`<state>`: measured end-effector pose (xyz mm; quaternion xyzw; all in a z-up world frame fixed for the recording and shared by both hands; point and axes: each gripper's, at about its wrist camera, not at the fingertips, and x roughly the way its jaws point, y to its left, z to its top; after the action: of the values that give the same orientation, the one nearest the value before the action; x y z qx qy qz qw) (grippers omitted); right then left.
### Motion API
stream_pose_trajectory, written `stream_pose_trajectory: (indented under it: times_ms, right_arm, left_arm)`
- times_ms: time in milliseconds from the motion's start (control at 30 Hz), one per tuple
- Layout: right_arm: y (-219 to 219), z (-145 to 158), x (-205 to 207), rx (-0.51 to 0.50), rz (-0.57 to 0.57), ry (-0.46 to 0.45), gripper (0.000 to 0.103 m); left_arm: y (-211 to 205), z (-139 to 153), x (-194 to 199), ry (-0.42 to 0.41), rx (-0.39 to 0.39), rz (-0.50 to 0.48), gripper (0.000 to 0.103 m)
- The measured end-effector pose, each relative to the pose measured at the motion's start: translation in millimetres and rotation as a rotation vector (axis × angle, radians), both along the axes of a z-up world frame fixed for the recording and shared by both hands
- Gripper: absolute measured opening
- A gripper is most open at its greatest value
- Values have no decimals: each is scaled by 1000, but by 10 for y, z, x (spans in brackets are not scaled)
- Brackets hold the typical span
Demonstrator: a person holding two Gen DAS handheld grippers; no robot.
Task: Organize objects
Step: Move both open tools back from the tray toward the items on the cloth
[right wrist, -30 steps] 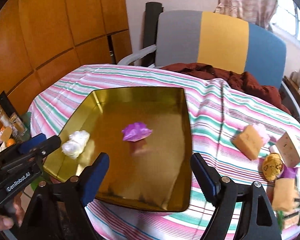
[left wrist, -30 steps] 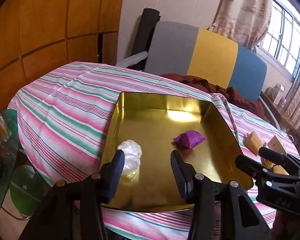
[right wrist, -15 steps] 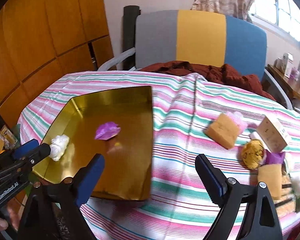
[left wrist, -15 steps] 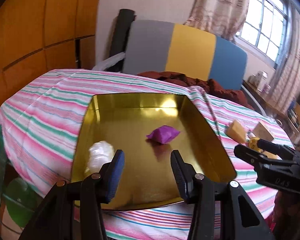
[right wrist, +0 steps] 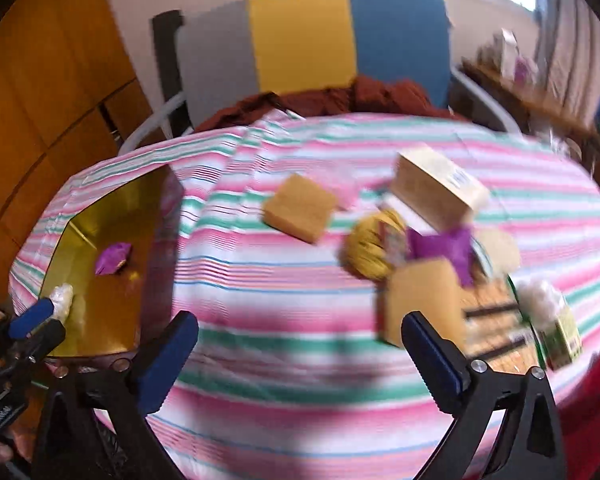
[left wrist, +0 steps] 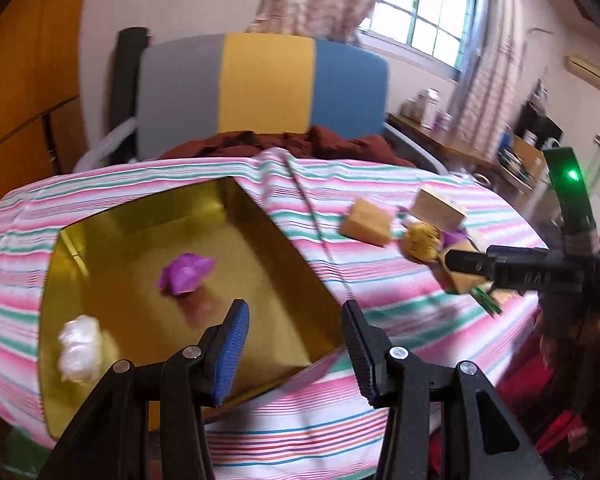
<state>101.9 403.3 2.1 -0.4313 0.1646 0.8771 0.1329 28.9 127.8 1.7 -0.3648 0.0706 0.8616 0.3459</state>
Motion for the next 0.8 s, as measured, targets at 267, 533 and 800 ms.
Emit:
stream_pose_trajectory:
  times_ms: [267,533,800]
  right_arm:
    - [1051,-191,303,-142,-193,-149,103]
    - [1633,-504,299,-195,-333,-241,103]
    - [1766,-804,240,-307,-359,-283,103]
  left_arm:
    - [78,-62,42,-22,6,-53,48]
    - [53,-90,4,-40,14,-44,48]
    - [50,-103,0,-48,9,-45,48]
